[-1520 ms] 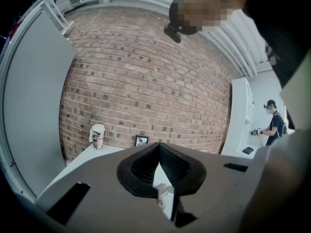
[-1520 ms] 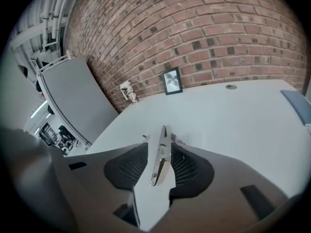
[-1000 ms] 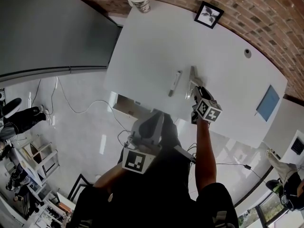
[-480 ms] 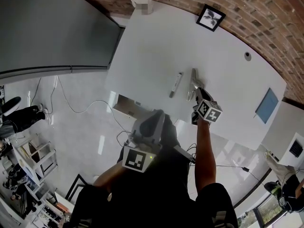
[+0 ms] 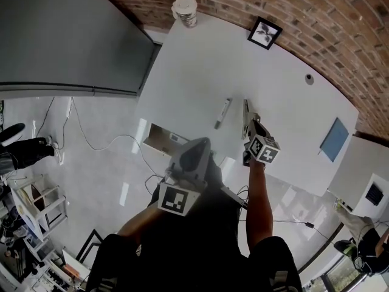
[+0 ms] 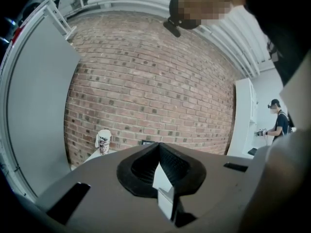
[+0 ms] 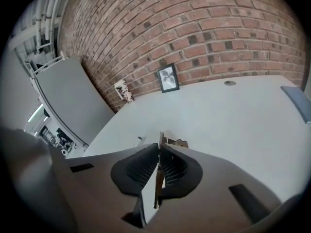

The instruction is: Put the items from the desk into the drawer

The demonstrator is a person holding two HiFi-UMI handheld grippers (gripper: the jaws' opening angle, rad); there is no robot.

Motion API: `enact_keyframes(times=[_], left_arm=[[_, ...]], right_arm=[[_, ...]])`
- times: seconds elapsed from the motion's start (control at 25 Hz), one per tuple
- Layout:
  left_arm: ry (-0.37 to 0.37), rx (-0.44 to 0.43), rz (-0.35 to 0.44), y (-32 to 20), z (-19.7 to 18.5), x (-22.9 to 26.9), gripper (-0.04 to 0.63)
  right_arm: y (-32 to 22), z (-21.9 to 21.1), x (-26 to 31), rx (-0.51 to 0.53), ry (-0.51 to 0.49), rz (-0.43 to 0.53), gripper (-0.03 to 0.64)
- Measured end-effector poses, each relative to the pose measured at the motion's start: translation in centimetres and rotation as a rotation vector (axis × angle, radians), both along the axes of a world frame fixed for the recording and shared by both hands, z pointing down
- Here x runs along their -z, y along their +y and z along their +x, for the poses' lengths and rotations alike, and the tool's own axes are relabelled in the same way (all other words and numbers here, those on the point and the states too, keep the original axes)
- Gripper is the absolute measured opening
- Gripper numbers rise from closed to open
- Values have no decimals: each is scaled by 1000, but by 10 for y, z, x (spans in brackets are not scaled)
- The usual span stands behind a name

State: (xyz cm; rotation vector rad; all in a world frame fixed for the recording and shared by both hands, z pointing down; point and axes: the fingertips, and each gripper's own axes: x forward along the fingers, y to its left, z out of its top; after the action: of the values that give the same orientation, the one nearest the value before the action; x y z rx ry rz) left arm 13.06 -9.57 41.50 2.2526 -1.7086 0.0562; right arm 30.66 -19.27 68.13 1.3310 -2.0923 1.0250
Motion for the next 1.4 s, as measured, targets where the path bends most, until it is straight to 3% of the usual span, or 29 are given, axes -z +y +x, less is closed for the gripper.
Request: enact_keyframes(times=[0.4,0.76,1.16,1.4], left_arm=[[2,23,59,2,9,18,2],[3,79,36,11,3,13,2],[-9,192,18,46,-45,-1,2],[-26,214,33,60,-82,-1,2]], right_arm=[[28,13,17,74,52,24,12],[45,11,30,178,77,64,11],[65,-16,59,293,110,130,11],[92,-49,75,375,113,147,11]])
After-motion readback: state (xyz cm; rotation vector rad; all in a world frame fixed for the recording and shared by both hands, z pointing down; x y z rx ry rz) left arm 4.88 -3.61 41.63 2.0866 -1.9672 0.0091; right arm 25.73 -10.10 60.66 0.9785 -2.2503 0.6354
